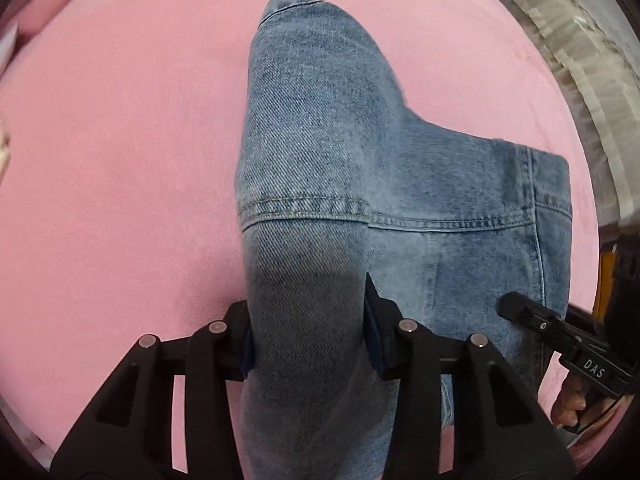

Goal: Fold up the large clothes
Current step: 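Lift the jacket bundle with both tools and carry it toward the cream clothes stack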

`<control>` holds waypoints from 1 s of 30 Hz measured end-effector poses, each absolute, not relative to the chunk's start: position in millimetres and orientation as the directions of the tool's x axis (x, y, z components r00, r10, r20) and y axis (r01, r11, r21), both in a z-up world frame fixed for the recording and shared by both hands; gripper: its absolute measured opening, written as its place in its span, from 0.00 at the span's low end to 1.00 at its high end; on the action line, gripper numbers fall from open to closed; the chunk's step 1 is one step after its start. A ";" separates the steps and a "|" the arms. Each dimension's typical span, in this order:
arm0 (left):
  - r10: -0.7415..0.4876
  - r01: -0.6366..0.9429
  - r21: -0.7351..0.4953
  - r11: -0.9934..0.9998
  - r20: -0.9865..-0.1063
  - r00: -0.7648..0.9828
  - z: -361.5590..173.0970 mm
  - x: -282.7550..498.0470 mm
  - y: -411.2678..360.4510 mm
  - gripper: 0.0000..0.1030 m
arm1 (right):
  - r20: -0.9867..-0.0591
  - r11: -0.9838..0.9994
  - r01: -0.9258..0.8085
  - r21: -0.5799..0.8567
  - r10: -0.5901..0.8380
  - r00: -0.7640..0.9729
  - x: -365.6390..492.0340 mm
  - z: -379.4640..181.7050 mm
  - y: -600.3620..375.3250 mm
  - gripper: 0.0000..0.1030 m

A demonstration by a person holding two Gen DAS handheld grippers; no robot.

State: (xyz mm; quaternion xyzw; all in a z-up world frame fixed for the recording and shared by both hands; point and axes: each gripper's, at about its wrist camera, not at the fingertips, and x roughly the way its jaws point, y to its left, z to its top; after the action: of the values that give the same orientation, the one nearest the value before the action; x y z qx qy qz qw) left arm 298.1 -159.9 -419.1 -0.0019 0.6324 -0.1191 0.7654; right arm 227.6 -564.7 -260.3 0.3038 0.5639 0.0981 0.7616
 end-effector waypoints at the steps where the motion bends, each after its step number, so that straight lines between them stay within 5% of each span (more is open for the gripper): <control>1: -0.187 0.185 -0.154 0.971 -0.965 0.181 -413.4 295.8 -161.4 0.37 | -0.801 0.805 0.177 0.567 0.487 0.349 228.2 -255.3 -560.1 0.17; 16: -0.251 0.221 -0.198 0.955 -0.937 0.245 -323.0 270.5 -136.6 0.36 | -0.757 0.798 0.115 0.591 0.500 0.420 207.1 -174.1 -548.4 0.16; 30: -0.313 0.281 -0.229 0.932 -0.901 0.302 -230.8 325.4 1.3 0.36 | -0.727 0.842 0.075 0.535 0.413 0.549 237.0 -115.7 -425.8 0.16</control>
State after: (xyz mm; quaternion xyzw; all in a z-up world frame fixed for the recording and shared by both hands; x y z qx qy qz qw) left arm 325.4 1.3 -230.8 -0.0139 0.5614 -0.1840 0.8067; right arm 237.0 -425.8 -115.7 0.2627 0.4642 0.1004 0.8399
